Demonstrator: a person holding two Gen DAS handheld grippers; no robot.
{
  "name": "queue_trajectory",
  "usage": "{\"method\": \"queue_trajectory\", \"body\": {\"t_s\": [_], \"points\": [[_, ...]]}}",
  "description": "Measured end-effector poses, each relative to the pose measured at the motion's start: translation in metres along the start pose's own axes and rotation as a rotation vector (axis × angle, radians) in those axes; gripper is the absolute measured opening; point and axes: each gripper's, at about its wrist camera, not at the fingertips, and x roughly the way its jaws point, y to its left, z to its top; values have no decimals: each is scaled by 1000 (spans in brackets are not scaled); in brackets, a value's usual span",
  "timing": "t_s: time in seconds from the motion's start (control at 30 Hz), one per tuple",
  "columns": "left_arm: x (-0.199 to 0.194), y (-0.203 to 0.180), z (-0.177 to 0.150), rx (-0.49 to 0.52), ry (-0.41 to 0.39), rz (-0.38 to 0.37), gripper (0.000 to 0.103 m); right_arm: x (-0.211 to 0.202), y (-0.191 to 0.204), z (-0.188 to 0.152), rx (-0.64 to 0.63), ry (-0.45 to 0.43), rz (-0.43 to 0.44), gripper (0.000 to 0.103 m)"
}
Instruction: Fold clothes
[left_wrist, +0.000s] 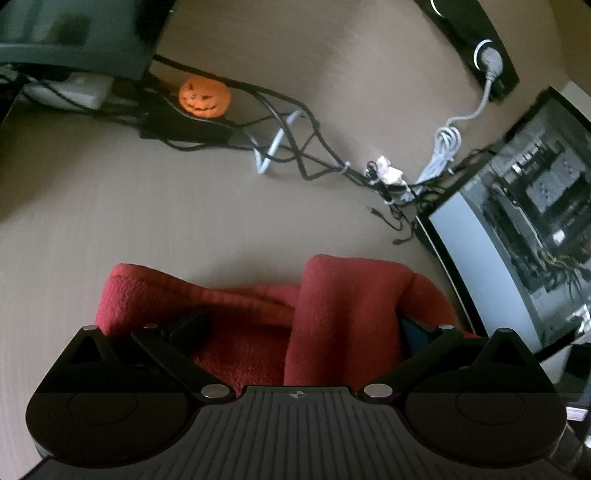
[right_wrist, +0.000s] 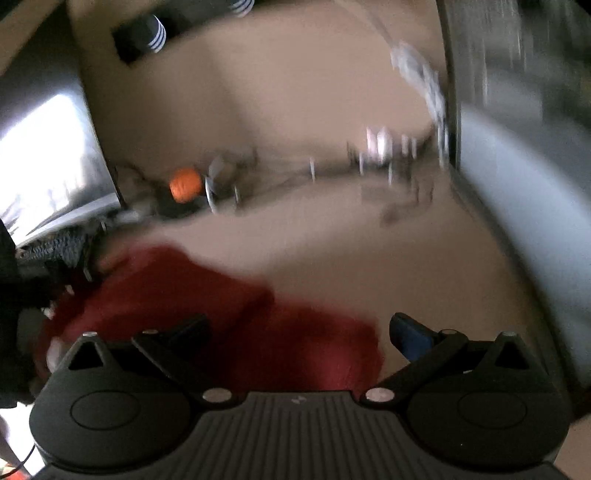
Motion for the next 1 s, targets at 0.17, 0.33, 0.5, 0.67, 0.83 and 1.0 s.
{"method": "queue_trajectory", "body": {"t_s": [0.17,0.33,0.5,0.67,0.83,1.0], "points": [[-9,2,-5,-17,10,19,103,-25,19,10,-20,-27,184,103],[-24,7,-16,-38,2,26,103,12,33,-26,43,154,163,103],[-33,8,-24,-33,-10,34,103,14,39,-29,108,87,123,103],[-48,4,-22,-18,-15,55,103,4,45,-20,153,77,87,103],[-87,-7,-32,31,-58,46,103,-9,61,-25,-16,37,-43,103],[-103,-6,-50,62,-56,64,103,18,49,-45,123,29,-14,103]]}}
